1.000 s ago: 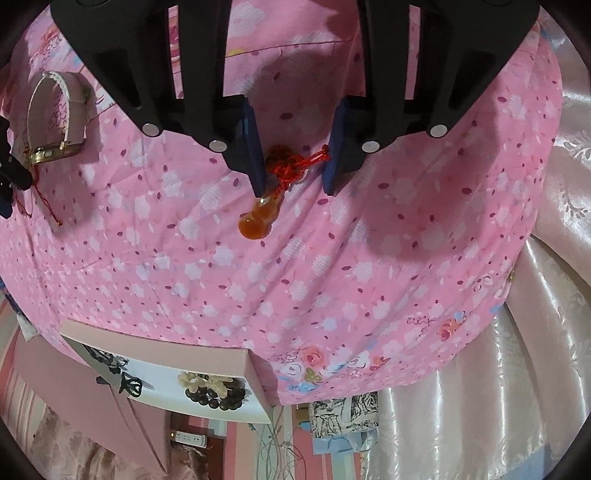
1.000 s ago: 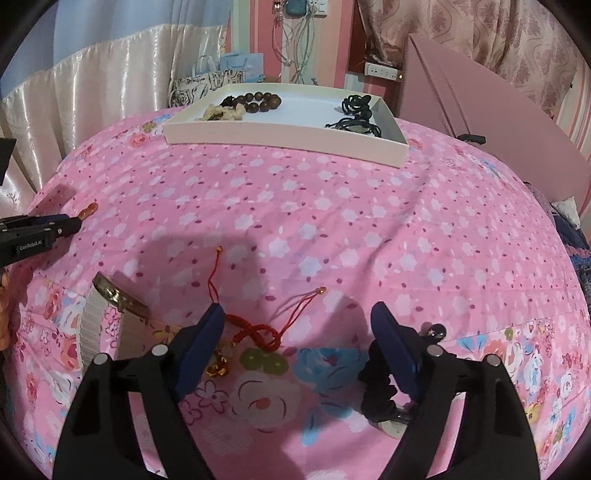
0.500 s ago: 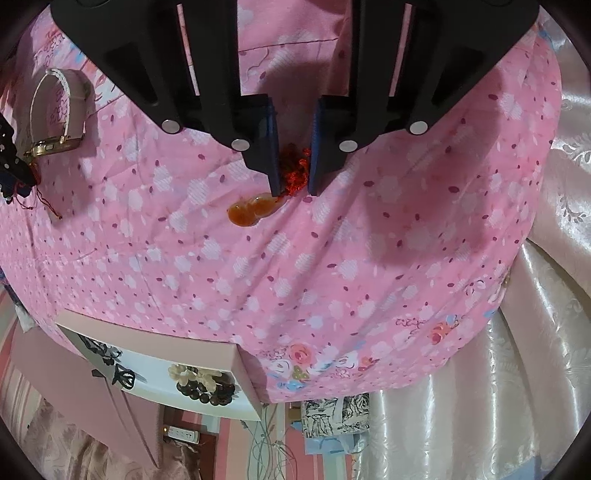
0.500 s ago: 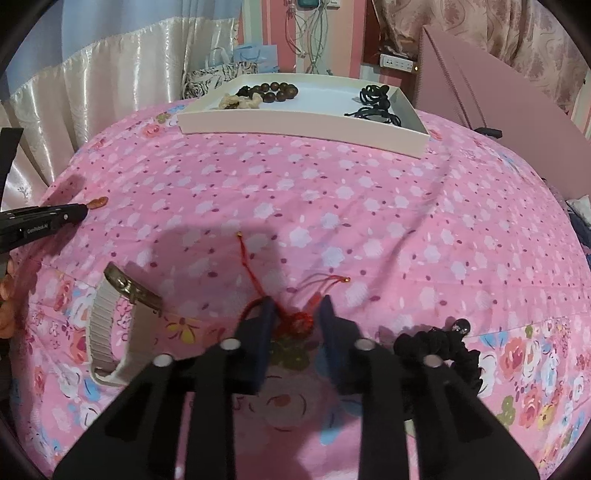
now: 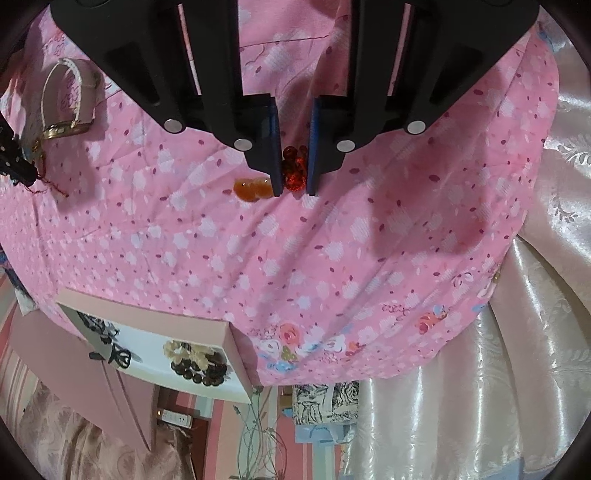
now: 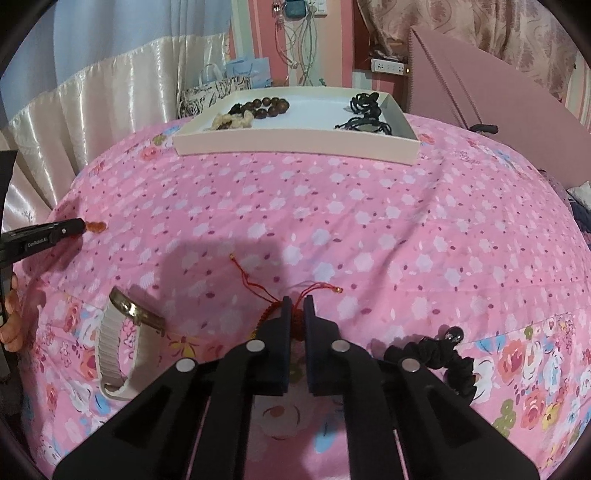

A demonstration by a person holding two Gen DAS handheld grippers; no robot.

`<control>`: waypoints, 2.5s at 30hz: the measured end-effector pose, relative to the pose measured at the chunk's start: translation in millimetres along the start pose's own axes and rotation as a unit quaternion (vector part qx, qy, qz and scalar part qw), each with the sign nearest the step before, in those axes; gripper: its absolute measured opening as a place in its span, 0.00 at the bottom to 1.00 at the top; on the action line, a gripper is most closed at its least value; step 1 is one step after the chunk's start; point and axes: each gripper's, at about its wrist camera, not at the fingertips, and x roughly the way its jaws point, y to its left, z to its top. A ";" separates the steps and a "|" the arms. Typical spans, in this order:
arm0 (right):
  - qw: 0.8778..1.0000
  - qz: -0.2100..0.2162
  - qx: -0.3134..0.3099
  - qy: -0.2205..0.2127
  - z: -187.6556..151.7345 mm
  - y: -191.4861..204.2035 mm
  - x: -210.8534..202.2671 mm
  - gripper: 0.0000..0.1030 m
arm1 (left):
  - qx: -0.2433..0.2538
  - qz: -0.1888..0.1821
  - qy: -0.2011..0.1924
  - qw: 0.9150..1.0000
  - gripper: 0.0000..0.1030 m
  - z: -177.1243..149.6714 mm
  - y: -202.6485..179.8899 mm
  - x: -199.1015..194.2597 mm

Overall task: Organize jewelry
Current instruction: 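Grasp the red-knotted amber pendant with the left gripper while the right grasps the red-string charm, then carry both red-string pieces into the white tray and open both grippers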

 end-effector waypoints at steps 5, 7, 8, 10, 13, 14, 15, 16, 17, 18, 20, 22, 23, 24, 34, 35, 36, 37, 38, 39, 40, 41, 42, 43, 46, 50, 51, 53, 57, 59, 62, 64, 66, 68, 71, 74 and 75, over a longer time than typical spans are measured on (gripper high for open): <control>1.000 0.010 0.009 -0.007 7.4 -4.3 -3.4 0.05 | -0.006 -0.002 -0.019 1.000 0.10 8.9 -1.4 -12.1; 1.000 0.015 0.013 -0.007 11.3 -6.4 -4.7 0.05 | -0.008 -0.001 -0.025 1.000 0.10 13.2 -1.5 -15.7; 1.000 0.017 0.015 -0.008 14.2 -7.5 -6.0 0.05 | -0.012 -0.002 -0.026 1.000 0.09 16.5 -1.0 -17.9; 1.000 0.018 0.016 -0.013 19.2 -9.4 -9.1 0.05 | -0.015 -0.006 -0.029 0.999 0.09 19.5 -1.7 -21.4; 0.999 0.020 0.019 -0.020 31.9 -14.5 -14.3 0.05 | -0.014 -0.008 -0.037 0.999 0.09 28.1 -7.7 -30.2; 0.999 0.019 0.020 -0.023 35.4 -16.3 -16.0 0.05 | -0.012 -0.008 -0.039 0.999 0.09 30.4 -10.0 -32.5; 0.999 0.018 0.020 -0.027 39.2 -17.4 -17.6 0.05 | -0.010 -0.008 -0.042 0.999 0.09 33.3 -12.6 -35.4; 0.999 0.017 0.019 -0.030 45.1 -18.7 -19.5 0.05 | -0.008 -0.009 -0.045 0.999 0.09 36.5 -15.3 -38.2; 0.999 0.017 0.019 -0.033 49.9 -19.4 -20.8 0.05 | -0.005 -0.011 -0.049 0.999 0.09 41.2 -18.8 -41.7; 0.999 0.017 0.018 -0.035 53.7 -19.8 -21.5 0.05 | -0.004 -0.012 -0.052 0.999 0.09 45.2 -22.1 -44.3; 0.999 0.015 0.017 -0.043 66.4 -21.8 -24.0 0.05 | -0.006 -0.017 -0.057 0.998 0.09 54.7 -27.8 -49.5; 0.999 0.014 0.016 -0.049 76.4 -23.6 -25.5 0.05 | -0.007 -0.023 -0.060 0.998 0.09 65.3 -34.3 -53.1; 0.998 0.013 0.015 -0.053 84.0 -24.8 -26.2 0.05 | -0.006 -0.026 -0.063 0.998 0.09 72.2 -39.3 -55.2; 0.998 0.012 0.015 -0.056 89.7 -25.6 -26.5 0.05 | -0.004 -0.027 -0.066 0.997 0.09 77.5 -44.2 -57.0; 0.997 0.009 0.010 -0.080 171.0 -35.7 -9.0 0.04 | 0.014 -0.085 -0.068 0.994 0.09 140.6 -109.4 -46.4; 0.997 0.009 0.010 -0.081 176.1 -37.0 -6.0 0.04 | 0.017 -0.091 -0.063 0.994 0.09 147.2 -116.6 -38.6; 0.997 0.010 0.013 -0.081 184.4 -39.3 -0.4 0.04 | 0.018 -0.093 -0.059 0.994 0.09 151.5 -121.8 -33.7; 0.997 0.011 0.016 -0.080 192.1 -41.6 5.8 0.04 | 0.020 -0.096 -0.055 0.994 0.09 156.4 -127.9 -26.9; 0.997 0.011 0.018 -0.079 197.6 -43.5 11.0 0.04 | 0.022 -0.103 -0.049 0.993 0.09 163.3 -135.0 -17.5; 0.997 0.011 0.019 -0.079 202.9 -44.9 15.9 0.04 | 0.023 -0.109 -0.044 0.993 0.09 168.4 -140.1 -10.4; 0.997 0.010 0.021 -0.077 210.2 -47.2 24.2 0.04 | 0.023 -0.116 -0.037 0.992 0.09 175.0 -146.4 0.3; 0.997 0.009 0.023 -0.076 215.4 -49.3 30.6 0.04 | 0.025 -0.118 -0.033 0.992 0.09 178.9 -150.6 7.4; 0.997 0.008 0.024 -0.074 218.9 -50.4 35.9 0.04 | 0.028 -0.119 -0.029 0.992 0.09 183.8 -156.3 17.1; 0.997 0.005 0.024 -0.070 225.3 -52.4 46.1 0.04 | 0.032 -0.118 -0.026 0.992 0.09 188.6 -161.5 27.2; 0.998 0.000 0.027 -0.060 237.6 -57.4 71.0 0.04 | 0.041 -0.114 -0.019 0.992 0.09 201.6 -174.3 53.3; 0.998 -0.003 0.030 -0.053 249.2 -62.4 101.6 0.04 | 0.043 -0.114 -0.014 0.992 0.09 222.0 -181.4 87.3; 0.998 -0.003 0.032 -0.053 252.7 -64.5 110.5 0.04 | 0.043 -0.113 -0.010 0.993 0.09 226.3 -183.0 96.8; 0.998 -0.004 0.036 -0.053 258.9 -68.1 122.9 0.04 | 0.044 -0.114 -0.003 0.992 0.09 230.9 -186.2 113.0; 0.998 0.004 0.051 -0.047 264.8 -77.3 147.2 0.04 | 0.052 -0.110 0.014 0.993 0.09 232.0 -192.1 140.4; 0.998 0.005 0.053 -0.037 262.3 -78.7 160.3 0.04 | 0.059 -0.101 0.016 0.993 0.09 229.8 -192.7 146.7; 0.999 0.003 0.047 -0.017 255.8 -76.1 176.7 0.04 | 0.065 -0.091 0.006 0.994 0.09 225.7 -192.3 146.4; 0.999 -0.002 0.040 -0.009 251.1 -73.6 182.7 0.04 | 0.064 -0.092 0.005 0.994 0.09 224.9 -191.6 145.8; 0.999 -0.007 0.035 -0.004 248.8 -71.4 187.7 0.04 | 0.067 -0.088 0.009 0.994 0.10 223.0 -192.5 149.1; 0.999 -0.010 0.031 -0.001 249.0 -70.2 190.8 0.04 | 0.069 -0.074 0.009 0.995 0.10 221.5 -191.8 152.4; 1.000 -0.016 0.025 0.007 246.7 -68.3 194.9 0.04 | 0.063 -0.073 0.019 0.995 0.10 221.4 -186.5 158.7; 1.000 -0.020 0.019 0.009 245.8 -65.9 196.4 0.04 | 0.064 -0.067 0.023 0.995 0.10 220.5 -184.8 163.6; 1.000 -0.021 0.017 0.009 245.8 -65.3 196.4 0.04 | 0.065 -0.065 0.023 0.995 0.10 220.3 -184.9 164.5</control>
